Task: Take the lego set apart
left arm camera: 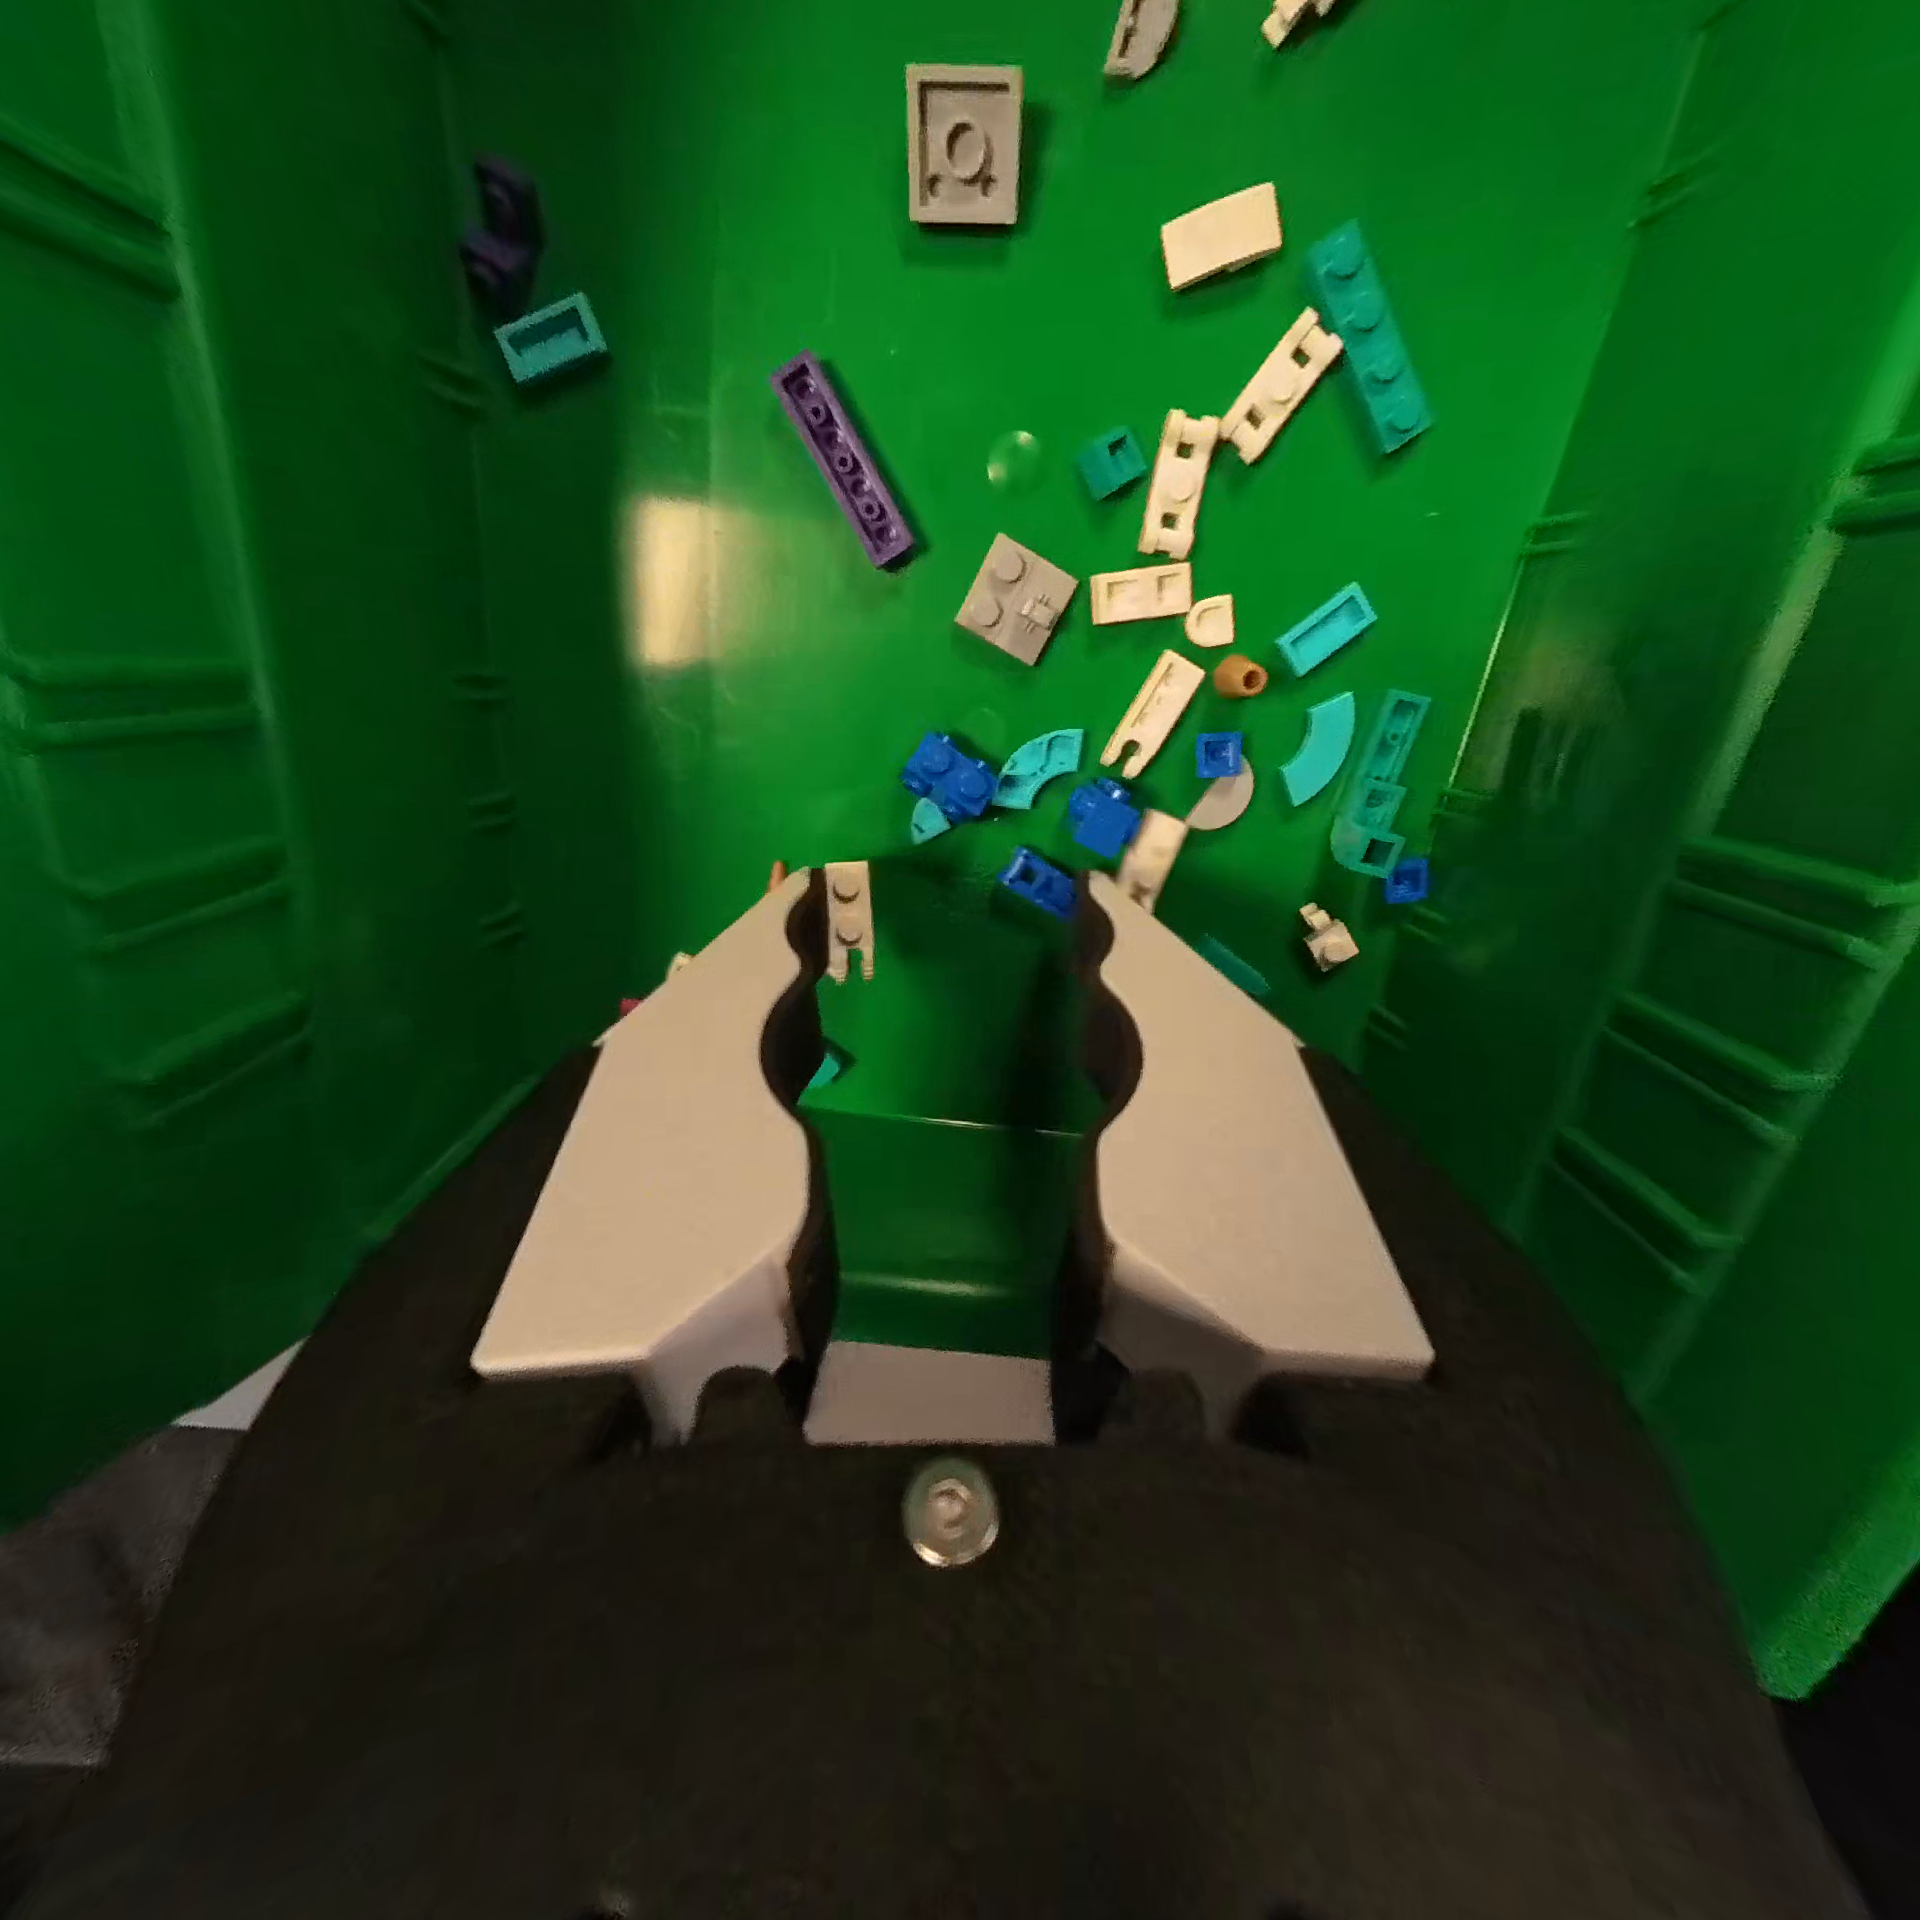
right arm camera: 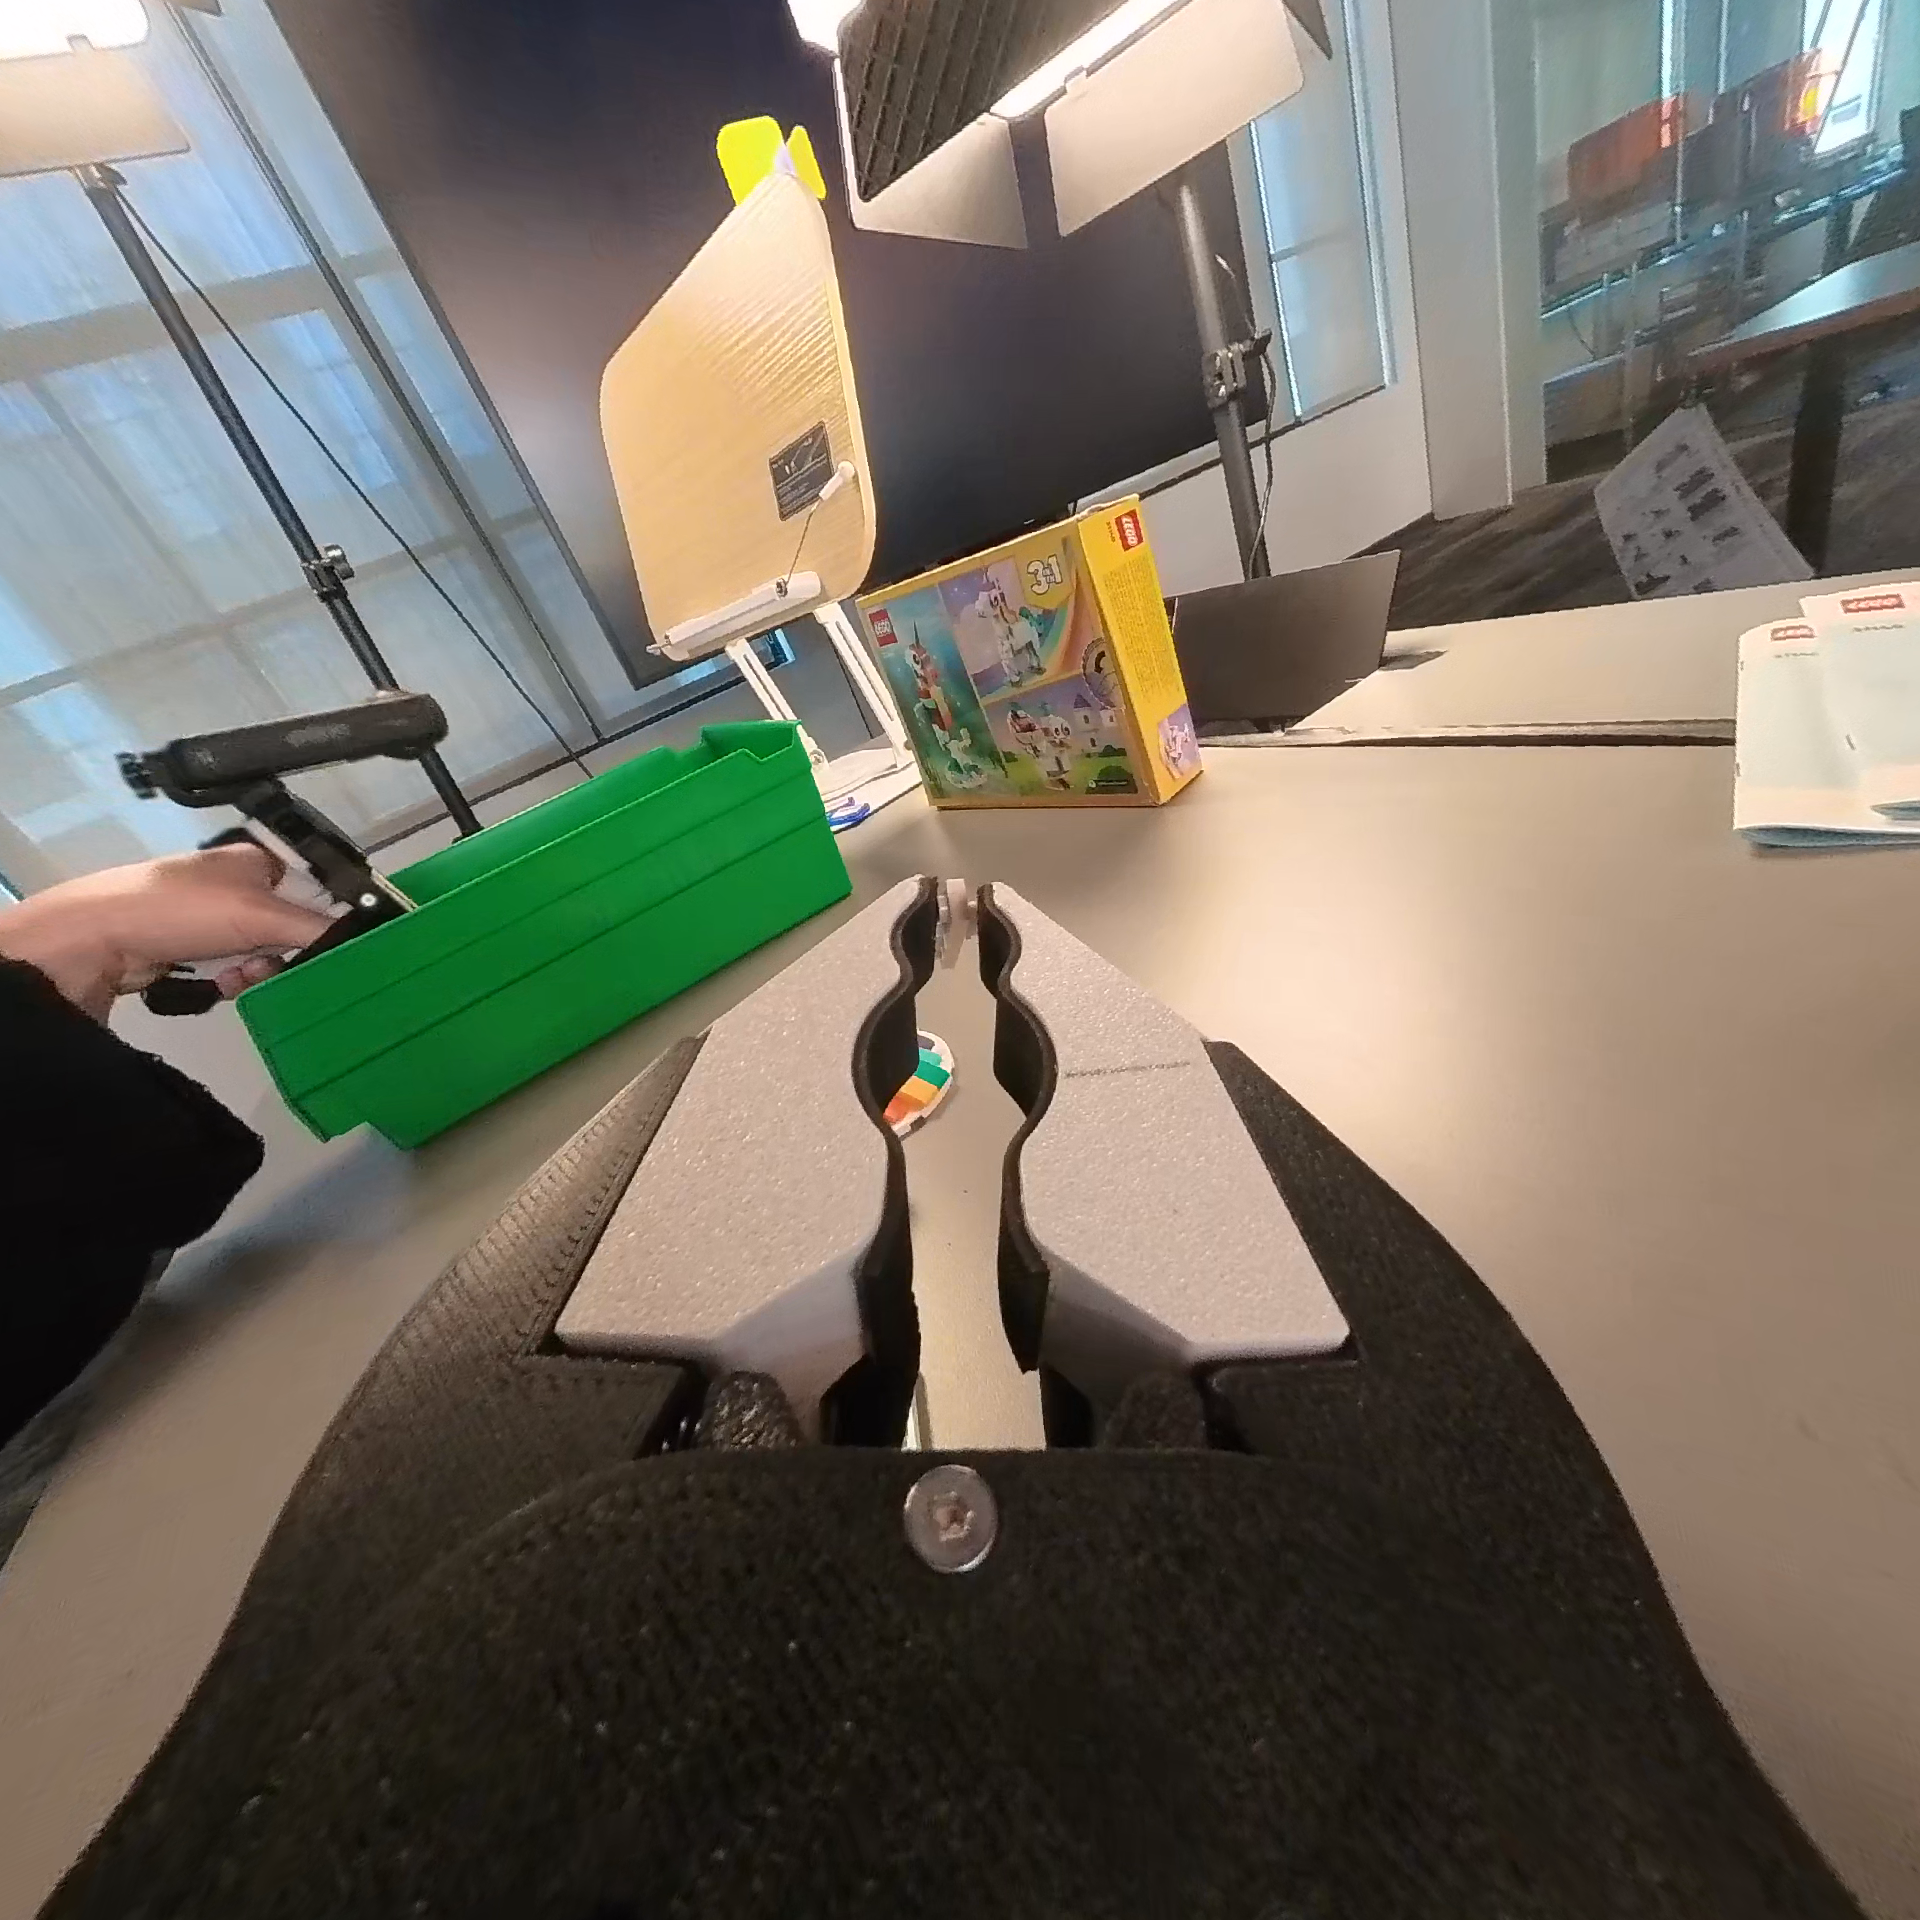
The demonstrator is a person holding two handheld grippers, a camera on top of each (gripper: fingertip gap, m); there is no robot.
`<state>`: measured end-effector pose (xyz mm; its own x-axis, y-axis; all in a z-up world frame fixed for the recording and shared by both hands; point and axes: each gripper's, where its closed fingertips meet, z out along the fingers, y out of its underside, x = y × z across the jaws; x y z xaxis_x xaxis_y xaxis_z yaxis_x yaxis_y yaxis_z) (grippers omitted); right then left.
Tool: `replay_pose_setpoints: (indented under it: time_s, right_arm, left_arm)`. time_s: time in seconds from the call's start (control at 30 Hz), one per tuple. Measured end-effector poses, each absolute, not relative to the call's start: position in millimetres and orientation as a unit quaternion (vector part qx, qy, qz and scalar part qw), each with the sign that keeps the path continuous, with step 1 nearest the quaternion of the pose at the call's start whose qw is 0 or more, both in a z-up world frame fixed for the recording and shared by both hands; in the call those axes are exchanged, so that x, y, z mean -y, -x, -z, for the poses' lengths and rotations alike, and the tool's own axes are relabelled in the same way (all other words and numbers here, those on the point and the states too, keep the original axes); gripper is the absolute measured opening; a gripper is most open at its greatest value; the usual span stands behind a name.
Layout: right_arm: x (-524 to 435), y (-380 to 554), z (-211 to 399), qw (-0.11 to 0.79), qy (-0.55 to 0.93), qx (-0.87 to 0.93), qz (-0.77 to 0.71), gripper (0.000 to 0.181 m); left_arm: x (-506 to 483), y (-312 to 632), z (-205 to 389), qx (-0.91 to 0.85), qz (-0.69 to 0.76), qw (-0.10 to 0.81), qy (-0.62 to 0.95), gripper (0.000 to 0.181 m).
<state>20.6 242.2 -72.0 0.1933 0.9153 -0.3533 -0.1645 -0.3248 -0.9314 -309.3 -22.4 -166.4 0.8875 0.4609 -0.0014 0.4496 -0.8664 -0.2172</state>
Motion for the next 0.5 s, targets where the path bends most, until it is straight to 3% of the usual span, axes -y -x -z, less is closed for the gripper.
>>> replay_pose_setpoints:
  time_s: [0.1, 0.2, 0.27, 0.4, 0.5]
  right_arm:
    - [-241.8, -20.1, 72.0, 0.489, 0.597, 0.316, -0.552, 0.005]
    - [-241.3, -19.9, 71.6, 0.49, 0.595, 0.317, -0.552, 0.005]
    - [-237.4, -19.4, 67.9, 0.493, 0.582, 0.324, -0.56, 0.005]
    - [-214.9, -18.7, 47.3, 0.476, 0.511, 0.334, -0.633, 0.005]
    - [-192.9, -24.5, 27.8, 0.44, 0.436, 0.337, -0.709, 0.005]
  left_arm:
    - [20.8, 308.1, 166.3, 0.248, -0.005, 0.116, 0.962, 0.049]
    - [16.3, 311.0, 157.1, 0.274, 0.003, 0.148, 0.95, 0.066]
    - [2.6, 306.3, 131.6, 0.286, 0.009, 0.223, 0.932, 0.067]
    - [-40.0, 243.3, 31.6, 0.198, 0.028, 0.459, 0.866, 0.059]
    - [-61.9, 113.3, -5.2, -0.023, 0.138, 0.509, 0.849, 0.047]
